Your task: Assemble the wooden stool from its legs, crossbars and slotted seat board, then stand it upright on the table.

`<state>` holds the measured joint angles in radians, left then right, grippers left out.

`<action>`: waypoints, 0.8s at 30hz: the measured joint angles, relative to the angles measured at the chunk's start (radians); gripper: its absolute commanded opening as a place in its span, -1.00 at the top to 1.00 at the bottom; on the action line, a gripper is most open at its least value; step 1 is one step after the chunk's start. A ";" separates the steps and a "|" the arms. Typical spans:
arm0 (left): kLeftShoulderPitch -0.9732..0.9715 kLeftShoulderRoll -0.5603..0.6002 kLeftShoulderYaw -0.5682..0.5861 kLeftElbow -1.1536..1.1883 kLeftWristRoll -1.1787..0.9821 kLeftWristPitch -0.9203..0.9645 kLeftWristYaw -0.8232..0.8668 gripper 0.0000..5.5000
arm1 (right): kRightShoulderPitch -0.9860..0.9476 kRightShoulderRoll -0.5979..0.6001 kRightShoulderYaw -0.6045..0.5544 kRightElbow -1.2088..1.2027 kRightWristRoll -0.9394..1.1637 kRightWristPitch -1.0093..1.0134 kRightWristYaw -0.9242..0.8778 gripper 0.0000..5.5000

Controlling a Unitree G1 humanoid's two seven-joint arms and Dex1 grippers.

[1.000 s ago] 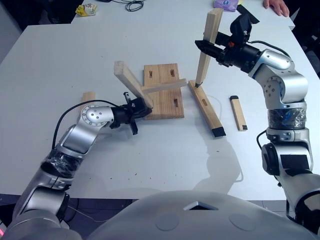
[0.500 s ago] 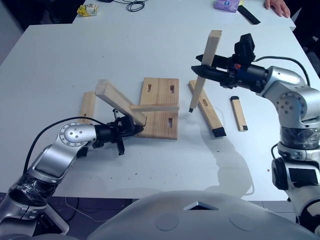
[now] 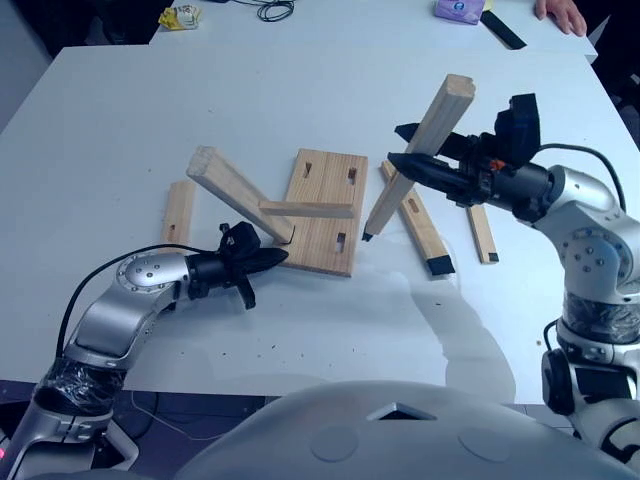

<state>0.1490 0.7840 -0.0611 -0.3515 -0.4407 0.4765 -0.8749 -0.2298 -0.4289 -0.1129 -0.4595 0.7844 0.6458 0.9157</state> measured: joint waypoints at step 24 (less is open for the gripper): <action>0.002 -0.130 0.290 -0.053 -0.307 0.201 0.113 1.00 | 0.214 0.157 0.217 0.067 -0.242 -0.451 -0.068 0.26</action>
<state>0.1510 0.6538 0.2287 -0.4044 -0.7476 0.6772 -0.7624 -0.0159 -0.2723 0.1042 -0.3922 0.5421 0.1949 0.8473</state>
